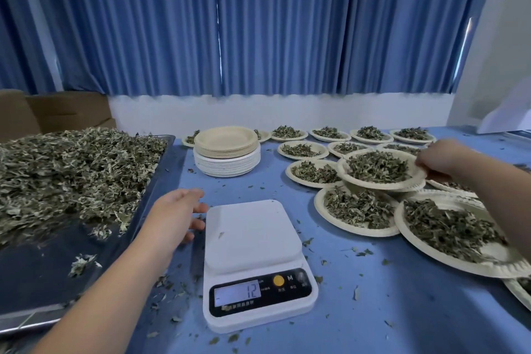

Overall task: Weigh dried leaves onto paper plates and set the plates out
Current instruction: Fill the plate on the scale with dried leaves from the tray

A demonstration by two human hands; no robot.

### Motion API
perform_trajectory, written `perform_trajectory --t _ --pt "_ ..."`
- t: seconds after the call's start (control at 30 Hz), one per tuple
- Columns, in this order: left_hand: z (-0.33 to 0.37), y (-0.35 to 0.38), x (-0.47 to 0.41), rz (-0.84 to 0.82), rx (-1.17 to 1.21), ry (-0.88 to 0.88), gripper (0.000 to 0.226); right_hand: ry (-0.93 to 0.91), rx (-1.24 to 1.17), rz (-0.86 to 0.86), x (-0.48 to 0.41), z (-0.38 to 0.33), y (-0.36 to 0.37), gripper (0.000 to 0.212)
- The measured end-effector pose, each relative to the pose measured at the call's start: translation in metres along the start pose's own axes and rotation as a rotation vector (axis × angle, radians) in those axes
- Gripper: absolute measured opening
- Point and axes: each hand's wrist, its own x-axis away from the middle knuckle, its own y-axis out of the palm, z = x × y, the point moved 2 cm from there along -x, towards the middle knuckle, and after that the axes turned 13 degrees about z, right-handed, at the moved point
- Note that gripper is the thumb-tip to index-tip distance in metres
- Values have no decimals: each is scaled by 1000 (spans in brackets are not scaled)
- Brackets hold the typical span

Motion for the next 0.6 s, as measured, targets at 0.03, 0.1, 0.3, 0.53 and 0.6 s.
perform_trajectory --t 0.03,0.1,0.3,0.53,0.6 --pt "-1 1 -1 0 -7 2 16 -34 38 -14 0 2 0 21" --pt "-2 2 -2 0 -19 6 17 -59 87 -72 1 3 3 22" --pt "-3 2 -6 11 -31 8 19 -45 150 -98 -1 9 13 25" --pt "-3 1 -5 23 -72 24 14 -114 248 -128 9 -3 14 28" --pt "-2 1 -4 19 -87 36 13 -130 276 -129 8 -5 13 28"
